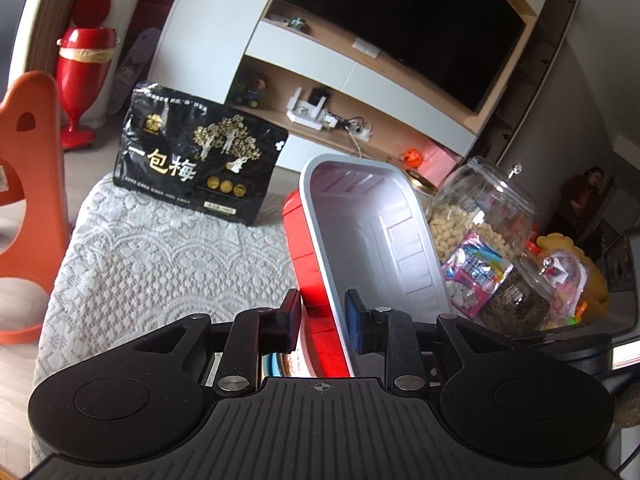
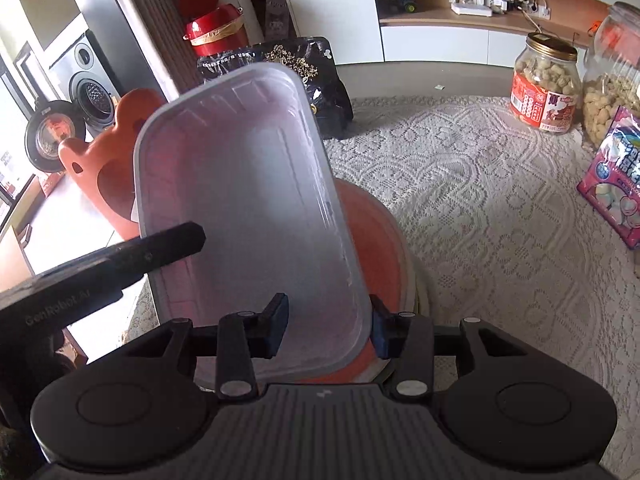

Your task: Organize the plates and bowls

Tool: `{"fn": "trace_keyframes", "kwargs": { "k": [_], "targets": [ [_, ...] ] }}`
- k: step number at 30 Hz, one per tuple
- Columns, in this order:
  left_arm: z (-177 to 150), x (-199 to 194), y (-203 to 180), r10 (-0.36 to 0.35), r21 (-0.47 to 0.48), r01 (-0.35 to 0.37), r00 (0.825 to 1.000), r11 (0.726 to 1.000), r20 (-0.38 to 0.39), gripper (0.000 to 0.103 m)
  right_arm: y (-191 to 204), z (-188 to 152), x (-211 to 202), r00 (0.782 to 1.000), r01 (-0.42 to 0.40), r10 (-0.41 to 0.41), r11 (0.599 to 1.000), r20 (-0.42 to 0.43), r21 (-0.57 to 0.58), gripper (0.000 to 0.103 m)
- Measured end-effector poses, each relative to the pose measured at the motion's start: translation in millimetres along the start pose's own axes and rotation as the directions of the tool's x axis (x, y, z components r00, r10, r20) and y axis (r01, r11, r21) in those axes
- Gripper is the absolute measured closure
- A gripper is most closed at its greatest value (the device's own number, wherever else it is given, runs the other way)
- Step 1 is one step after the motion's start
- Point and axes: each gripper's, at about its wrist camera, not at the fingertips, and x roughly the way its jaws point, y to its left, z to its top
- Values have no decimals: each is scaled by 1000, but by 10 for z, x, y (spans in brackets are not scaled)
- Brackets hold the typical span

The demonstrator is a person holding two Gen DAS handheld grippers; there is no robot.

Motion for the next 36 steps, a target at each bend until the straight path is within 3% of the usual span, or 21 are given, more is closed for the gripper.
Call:
{"fn": "trace_keyframes", "kwargs": {
  "k": [4, 9, 16, 21, 25, 27, 33, 36],
  "targets": [
    [-15, -34, -110, 16, 69, -19, 999, 997, 37, 74, -31, -67, 34, 1000, 7, -7, 1000, 4, -10, 61],
    [-48, 45, -119, 72, 103, -73, 997, 992, 13, 77, -90, 15, -110, 999, -15, 15, 1000, 30, -1, 62],
    [-64, 72, -105, 97, 125, -98, 995, 987, 11, 77, -242, 450, -445, 969, -50, 15, 989, 245, 136, 57],
    [-70, 128, -93, 104, 136, -102, 995, 985, -8, 78, -102, 703, -129, 980, 8, -33, 992, 195, 126, 56],
    [-43, 185, -74, 70, 131, -66, 997, 989, -31, 79, -161, 855, 217, 992, -115, 100, 965, 76, 235, 56],
    [-5, 138, -115, 79, 147, -76, 997, 986, -13, 80, -164, 870, 183, 989, -137, 115, 952, 94, 275, 55],
    [178, -100, -158, 20, 156, -30, 997, 987, 70, 80, -134, 764, -383, 950, -255, 222, 957, 220, 135, 54],
    [131, 2, -118, 43, 161, -46, 999, 986, 21, 80, -198, 611, -438, 960, -222, 197, 968, 198, 114, 55]
  ]
}}
